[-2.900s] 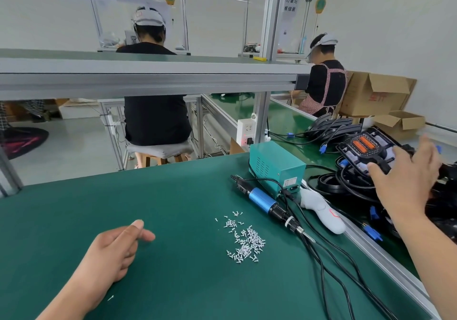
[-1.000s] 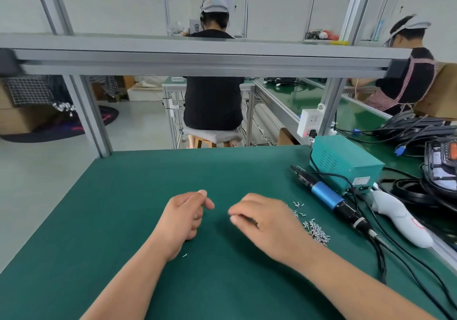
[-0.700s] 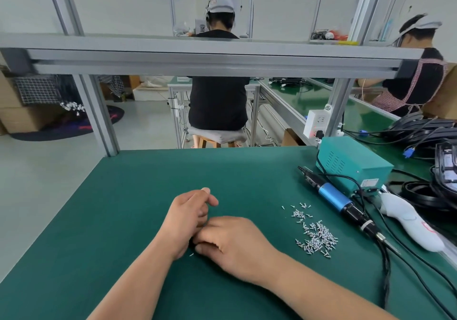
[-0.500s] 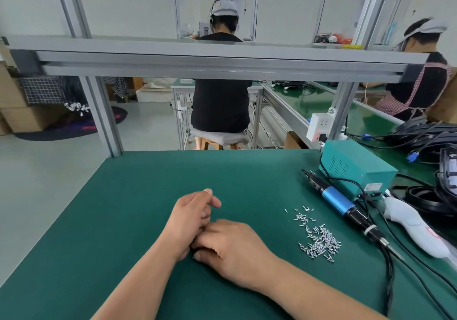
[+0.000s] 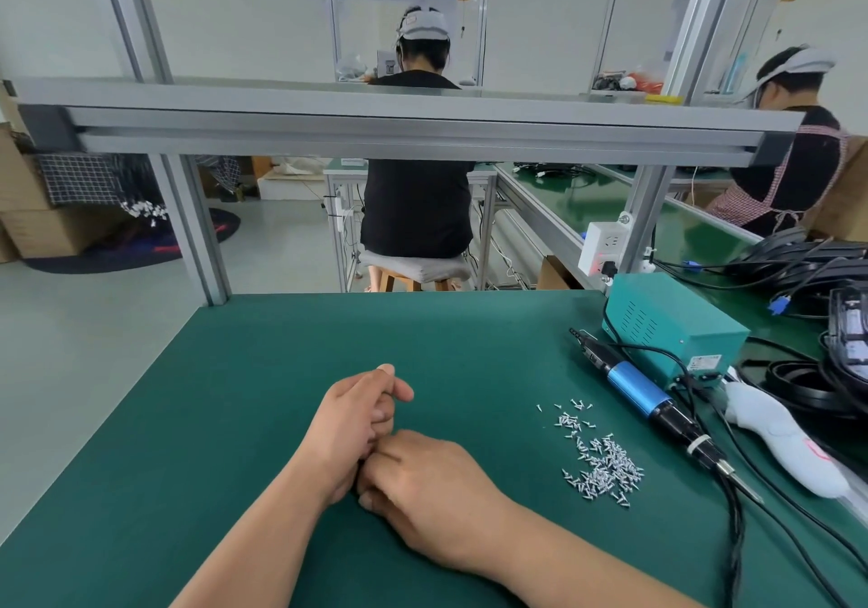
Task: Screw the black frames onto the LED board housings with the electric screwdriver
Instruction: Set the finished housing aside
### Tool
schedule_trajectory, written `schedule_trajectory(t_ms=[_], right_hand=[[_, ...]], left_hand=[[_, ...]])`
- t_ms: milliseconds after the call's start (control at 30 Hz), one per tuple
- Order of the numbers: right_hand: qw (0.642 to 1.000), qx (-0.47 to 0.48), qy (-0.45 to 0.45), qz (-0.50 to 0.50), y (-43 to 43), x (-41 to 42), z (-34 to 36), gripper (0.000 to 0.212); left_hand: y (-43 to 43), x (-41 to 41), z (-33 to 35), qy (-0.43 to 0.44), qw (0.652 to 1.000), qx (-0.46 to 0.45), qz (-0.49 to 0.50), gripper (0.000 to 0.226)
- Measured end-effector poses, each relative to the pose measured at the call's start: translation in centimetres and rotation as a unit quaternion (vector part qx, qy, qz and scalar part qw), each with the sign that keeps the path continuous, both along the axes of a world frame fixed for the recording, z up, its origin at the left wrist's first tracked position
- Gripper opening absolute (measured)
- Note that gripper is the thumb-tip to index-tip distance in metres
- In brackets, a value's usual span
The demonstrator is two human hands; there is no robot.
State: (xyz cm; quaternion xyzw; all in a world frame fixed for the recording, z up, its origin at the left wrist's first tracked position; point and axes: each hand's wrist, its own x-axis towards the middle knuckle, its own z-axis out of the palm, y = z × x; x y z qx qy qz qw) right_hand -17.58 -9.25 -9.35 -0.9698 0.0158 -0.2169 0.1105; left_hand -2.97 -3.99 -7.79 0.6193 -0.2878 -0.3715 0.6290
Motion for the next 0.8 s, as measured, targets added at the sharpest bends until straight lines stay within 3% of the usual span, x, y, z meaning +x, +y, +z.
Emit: schedule_trajectory(t_ms=[200, 367, 600, 800], right_hand=[[0.986, 0.074, -0.093, -0.119, -1.8, -0.7, 0.6, 0.022], [0.966, 0.105, -0.172, -0.161, -2.1, -1.2, 0.9, 0.019], [0.963, 0.139, -0.169, -0.158, -2.1, -1.4, 1.3, 0.023], [0.96, 0.175, -0.164, -0.145, -2.4, -1.8, 1.5, 0.008]], left_hand=[[0.4, -0.7, 0.7, -0.047, 0.995, 0.05, -0.07, 0.046], [0.9, -1.5, 1.5, 0.057, 0.985, 0.096, -0.132, 0.049], [1.0, -1.6, 1.5, 0.17, 0.969, 0.107, -0.146, 0.054], [0.8, -1.4, 1.4, 0.2, 0.963, 0.105, -0.144, 0.051]])
